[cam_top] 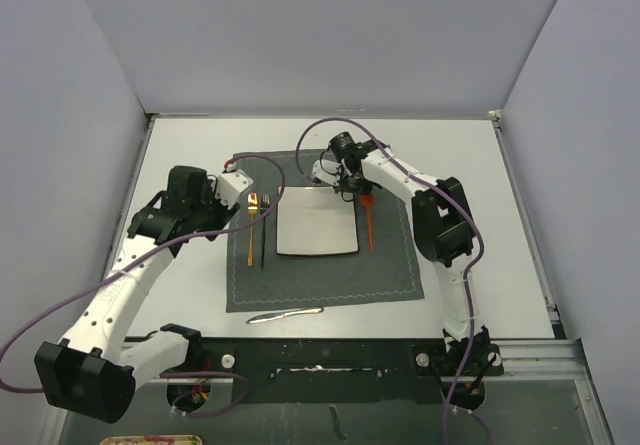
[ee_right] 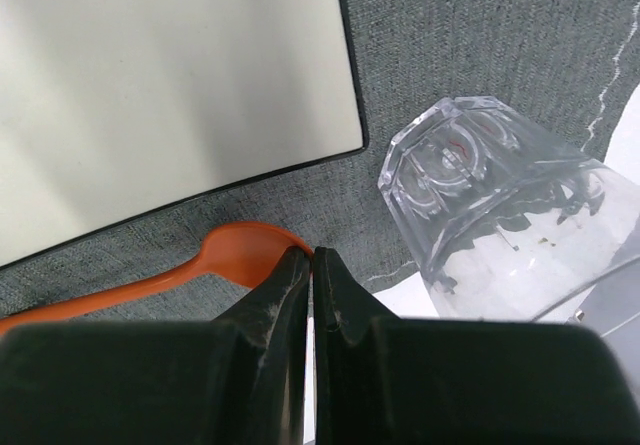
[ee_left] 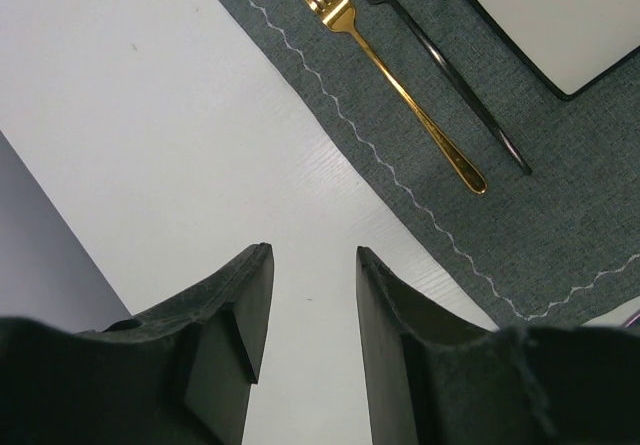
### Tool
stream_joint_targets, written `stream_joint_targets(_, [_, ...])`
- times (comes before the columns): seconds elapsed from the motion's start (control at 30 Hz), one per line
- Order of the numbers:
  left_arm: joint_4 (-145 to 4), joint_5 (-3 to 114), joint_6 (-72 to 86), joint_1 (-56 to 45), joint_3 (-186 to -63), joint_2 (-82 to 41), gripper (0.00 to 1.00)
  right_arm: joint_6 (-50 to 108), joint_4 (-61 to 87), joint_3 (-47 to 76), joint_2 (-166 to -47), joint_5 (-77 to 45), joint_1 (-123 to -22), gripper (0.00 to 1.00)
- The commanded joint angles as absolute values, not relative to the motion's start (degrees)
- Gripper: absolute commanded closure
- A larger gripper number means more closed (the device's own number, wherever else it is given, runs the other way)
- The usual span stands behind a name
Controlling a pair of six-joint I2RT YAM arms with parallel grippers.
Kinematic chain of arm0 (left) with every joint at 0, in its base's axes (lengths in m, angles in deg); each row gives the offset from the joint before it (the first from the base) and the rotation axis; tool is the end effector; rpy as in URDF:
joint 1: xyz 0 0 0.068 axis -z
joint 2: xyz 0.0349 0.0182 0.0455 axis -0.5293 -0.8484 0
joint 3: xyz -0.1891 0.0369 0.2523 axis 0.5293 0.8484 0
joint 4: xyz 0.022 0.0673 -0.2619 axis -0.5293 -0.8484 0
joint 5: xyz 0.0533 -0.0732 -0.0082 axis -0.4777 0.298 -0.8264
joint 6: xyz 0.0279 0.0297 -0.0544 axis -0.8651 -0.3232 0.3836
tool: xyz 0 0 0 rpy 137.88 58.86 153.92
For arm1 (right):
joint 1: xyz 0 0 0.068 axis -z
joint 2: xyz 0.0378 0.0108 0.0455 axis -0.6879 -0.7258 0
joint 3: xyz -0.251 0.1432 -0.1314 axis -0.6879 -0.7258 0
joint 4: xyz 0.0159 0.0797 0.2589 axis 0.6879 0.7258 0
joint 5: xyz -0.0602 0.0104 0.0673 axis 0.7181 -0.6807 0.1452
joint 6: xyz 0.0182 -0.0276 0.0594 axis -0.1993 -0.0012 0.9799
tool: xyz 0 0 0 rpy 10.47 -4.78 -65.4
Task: Set the dinner table for one person
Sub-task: Place the spoon on the napkin.
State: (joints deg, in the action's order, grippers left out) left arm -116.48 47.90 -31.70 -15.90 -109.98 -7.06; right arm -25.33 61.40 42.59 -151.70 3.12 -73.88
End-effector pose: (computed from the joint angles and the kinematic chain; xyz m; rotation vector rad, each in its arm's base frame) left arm 0.2091 -0.0610 0.3327 0.8943 2.2344 0.0731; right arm 0.4389 0.2456 0.1970 -1.7522 2.2394 -0.3379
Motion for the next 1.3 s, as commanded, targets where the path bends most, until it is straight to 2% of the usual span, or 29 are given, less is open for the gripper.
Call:
stream_joint_targets(0.0, [-113.60, 47.94, -31.27, -15.70, -110.59, -7.37, 0.63, -24.33, 59.02, 45.26, -151.48, 5.06, -73.74, 1.00])
stream_joint_targets(0.43, [-113.69, 48.73, -31.69, -15.70, -111.43, -9.08, 0.63, -23.98, 62.25, 45.87, -151.40, 6.68, -73.67, 1.00])
stream_joint_targets(0.5, [-113.75, 48.73, -31.81, -15.70, -111.69, -9.29, 0.63, -23.94, 62.43, 45.85, -151.34, 6.79, -73.68, 0.96])
stream_joint_targets(0.73, [-114.02, 48.89, -32.03, -15.70, -112.05, -10.03, 0.63, -23.81, 62.24, 45.30, -151.13, 6.72, -73.70, 0.91])
stream_joint_targets(1.27, [-115.26, 49.68, -32.43, -15.71, -112.62, -11.05, 0.63, -24.07, 62.09, 44.90, -149.73, 7.41, -73.69, 0.86])
